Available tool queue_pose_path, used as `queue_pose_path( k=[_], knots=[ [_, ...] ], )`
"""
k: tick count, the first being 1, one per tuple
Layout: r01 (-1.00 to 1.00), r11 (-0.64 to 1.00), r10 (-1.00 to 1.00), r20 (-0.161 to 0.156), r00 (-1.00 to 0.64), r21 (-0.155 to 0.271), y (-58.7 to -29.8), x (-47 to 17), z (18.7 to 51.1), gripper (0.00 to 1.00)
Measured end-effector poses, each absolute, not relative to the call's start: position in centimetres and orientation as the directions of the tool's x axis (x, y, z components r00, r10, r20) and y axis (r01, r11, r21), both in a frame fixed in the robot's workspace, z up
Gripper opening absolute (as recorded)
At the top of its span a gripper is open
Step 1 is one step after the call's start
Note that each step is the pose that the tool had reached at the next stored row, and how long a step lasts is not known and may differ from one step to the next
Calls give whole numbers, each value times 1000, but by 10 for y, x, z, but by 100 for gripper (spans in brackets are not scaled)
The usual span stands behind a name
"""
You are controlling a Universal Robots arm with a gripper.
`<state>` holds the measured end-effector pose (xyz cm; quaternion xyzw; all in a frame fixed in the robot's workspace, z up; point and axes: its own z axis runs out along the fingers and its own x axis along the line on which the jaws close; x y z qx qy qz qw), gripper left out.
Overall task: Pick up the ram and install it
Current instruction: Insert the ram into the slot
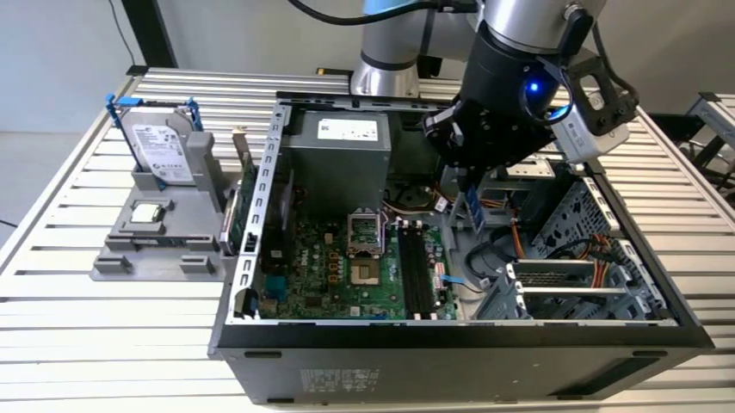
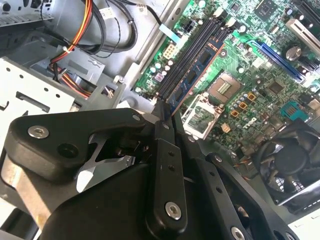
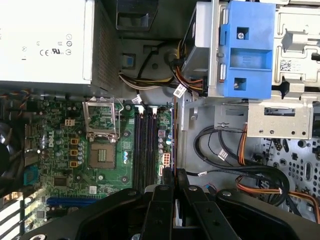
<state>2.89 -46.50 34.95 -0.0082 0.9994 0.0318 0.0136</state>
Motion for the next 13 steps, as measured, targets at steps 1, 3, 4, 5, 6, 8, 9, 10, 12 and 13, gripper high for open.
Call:
queue_pose_path(
  k=[1, 3, 4, 5, 6, 8, 9, 10, 12, 13],
  knots=[
    [-17, 998, -16, -28, -999, 63, -465, 29, 350, 0],
    [-17, 998, -16, -28, -999, 63, -465, 29, 349, 0],
    [-17, 998, -16, -28, -999, 63, -465, 29, 349, 0],
    [-17, 998, -16, -28, -999, 63, -465, 29, 349, 0],
    [-17, 998, -16, -28, -999, 63, -465, 29, 349, 0],
    [-17, 998, -16, -28, -999, 63, -465, 29, 349, 0],
    [-17, 998, -16, -28, -999, 63, -465, 29, 349, 0],
    [-17, 998, -16, -28, -999, 63, -465, 29, 349, 0],
    [-17, 998, -15, -28, -1000, 64, -465, 28, 346, 0],
    [-17, 998, -15, -28, -1000, 63, -465, 27, 345, 0]
  ],
)
